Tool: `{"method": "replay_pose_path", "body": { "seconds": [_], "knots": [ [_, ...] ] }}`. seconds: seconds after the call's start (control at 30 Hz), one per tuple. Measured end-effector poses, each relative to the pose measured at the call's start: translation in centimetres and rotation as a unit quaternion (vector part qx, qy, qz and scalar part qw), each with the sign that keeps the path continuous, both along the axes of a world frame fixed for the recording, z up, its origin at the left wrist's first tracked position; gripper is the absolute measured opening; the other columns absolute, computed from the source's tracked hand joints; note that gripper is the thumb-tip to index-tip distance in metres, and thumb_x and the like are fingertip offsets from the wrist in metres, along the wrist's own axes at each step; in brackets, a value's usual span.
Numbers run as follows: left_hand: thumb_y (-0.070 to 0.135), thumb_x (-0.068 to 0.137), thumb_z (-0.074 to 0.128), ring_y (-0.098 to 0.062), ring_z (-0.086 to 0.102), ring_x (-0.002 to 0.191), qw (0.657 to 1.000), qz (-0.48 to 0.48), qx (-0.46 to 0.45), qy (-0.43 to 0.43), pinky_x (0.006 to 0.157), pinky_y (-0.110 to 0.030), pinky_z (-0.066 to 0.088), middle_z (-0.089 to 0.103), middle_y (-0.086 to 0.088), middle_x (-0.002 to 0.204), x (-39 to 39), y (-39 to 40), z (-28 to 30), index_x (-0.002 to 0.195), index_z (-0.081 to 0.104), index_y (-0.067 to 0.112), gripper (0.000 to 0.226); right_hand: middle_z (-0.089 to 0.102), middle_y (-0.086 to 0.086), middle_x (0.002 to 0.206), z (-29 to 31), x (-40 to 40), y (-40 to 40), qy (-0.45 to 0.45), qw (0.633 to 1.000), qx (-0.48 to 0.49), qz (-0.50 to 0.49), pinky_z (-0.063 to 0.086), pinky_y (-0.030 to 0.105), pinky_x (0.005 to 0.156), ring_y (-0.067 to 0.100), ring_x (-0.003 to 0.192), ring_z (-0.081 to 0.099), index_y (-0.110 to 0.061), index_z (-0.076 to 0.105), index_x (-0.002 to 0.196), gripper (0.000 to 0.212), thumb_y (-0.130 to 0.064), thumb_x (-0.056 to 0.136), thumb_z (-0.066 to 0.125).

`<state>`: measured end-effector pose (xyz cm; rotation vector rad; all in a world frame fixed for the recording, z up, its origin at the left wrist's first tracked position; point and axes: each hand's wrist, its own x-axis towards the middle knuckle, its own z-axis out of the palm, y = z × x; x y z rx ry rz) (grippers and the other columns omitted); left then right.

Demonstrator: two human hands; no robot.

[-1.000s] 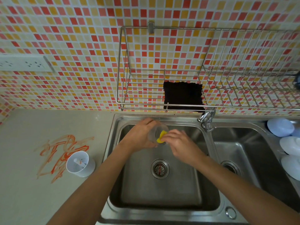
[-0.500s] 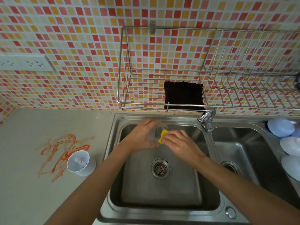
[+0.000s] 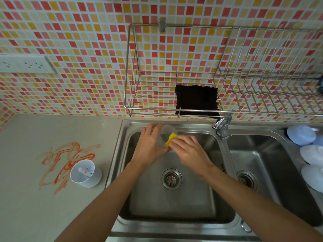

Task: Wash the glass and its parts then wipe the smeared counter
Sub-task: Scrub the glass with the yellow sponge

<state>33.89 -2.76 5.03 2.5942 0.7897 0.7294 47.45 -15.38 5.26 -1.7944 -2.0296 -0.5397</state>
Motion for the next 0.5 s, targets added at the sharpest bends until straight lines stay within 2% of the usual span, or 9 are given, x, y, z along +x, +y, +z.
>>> {"method": "replay_pose_path", "body": {
  "seconds": [0.07,0.13,0.2,0.27,0.33,0.4,0.5],
  "knots": [
    [0.042,0.064,0.083,-0.023,0.05,0.111,0.999,-0.03,0.028,0.014,0.094,-0.035,0.046,0.055,-0.006,0.124,-0.1,0.5,0.2,0.131,0.051,0.014,0.08,0.069,-0.002,0.11,-0.1,0.1,0.0,0.04,0.997,-0.066,0.021,0.048,0.034,0.082,0.02,0.104,0.059,-0.013,0.069,0.109,0.035,-0.002,0.082,0.049],
    [0.039,0.062,0.084,-0.023,0.052,0.107,0.995,-0.059,0.069,0.028,0.09,-0.034,0.047,0.06,-0.006,0.122,-0.2,0.8,0.6,0.127,0.055,0.013,0.076,0.069,-0.003,0.112,-0.2,0.3,0.0,0.074,0.989,-0.122,0.032,0.051,0.038,0.082,0.02,0.106,0.061,-0.015,0.069,0.113,0.041,0.003,0.078,0.061],
    [0.041,0.06,0.082,-0.02,0.052,0.104,0.99,-0.091,0.096,0.049,0.088,-0.03,0.045,0.064,-0.003,0.12,-0.3,0.9,0.9,0.125,0.057,0.014,0.075,0.071,-0.004,0.108,0.3,0.8,0.2,0.051,0.987,-0.148,0.04,0.052,0.039,0.08,0.02,0.105,0.063,-0.017,0.07,0.109,0.045,0.004,0.069,0.071],
    [0.04,0.058,0.084,-0.019,0.049,0.106,0.989,-0.115,0.078,0.059,0.091,-0.028,0.04,0.063,-0.001,0.123,-0.3,0.9,1.1,0.127,0.055,0.015,0.079,0.072,-0.004,0.101,1.4,1.5,0.6,-0.019,0.987,-0.152,0.047,0.049,0.038,0.081,0.02,0.101,0.064,-0.016,0.071,0.099,0.039,0.0,0.064,0.074],
    [0.037,0.056,0.087,-0.014,0.042,0.107,0.987,-0.136,0.07,0.045,0.091,-0.022,0.033,0.063,-0.003,0.122,-0.2,0.7,1.5,0.126,0.056,0.012,0.08,0.07,-0.004,0.096,2.1,1.8,0.7,-0.064,0.991,-0.116,0.029,0.046,0.037,0.083,0.019,0.098,0.063,-0.015,0.071,0.094,0.022,-0.006,0.075,0.064],
    [0.035,0.054,0.089,-0.011,0.038,0.105,0.987,-0.136,0.077,0.03,0.088,-0.019,0.03,0.064,-0.004,0.121,0.0,0.7,2.0,0.123,0.058,0.009,0.08,0.07,-0.003,0.097,2.2,1.5,0.5,-0.06,0.995,-0.084,-0.005,0.043,0.034,0.085,0.018,0.099,0.063,-0.015,0.071,0.093,0.027,-0.01,0.082,0.047],
    [0.044,0.06,0.081,-0.012,0.039,0.104,0.989,-0.128,0.078,0.02,0.085,-0.019,0.033,0.065,-0.004,0.12,0.1,0.8,2.3,0.122,0.06,0.009,0.074,0.073,-0.004,0.098,1.2,0.1,0.3,0.041,0.995,-0.087,-0.034,0.04,0.031,0.081,0.02,0.097,0.065,-0.016,0.074,0.094,0.037,-0.004,0.075,0.044]
  ]
}}
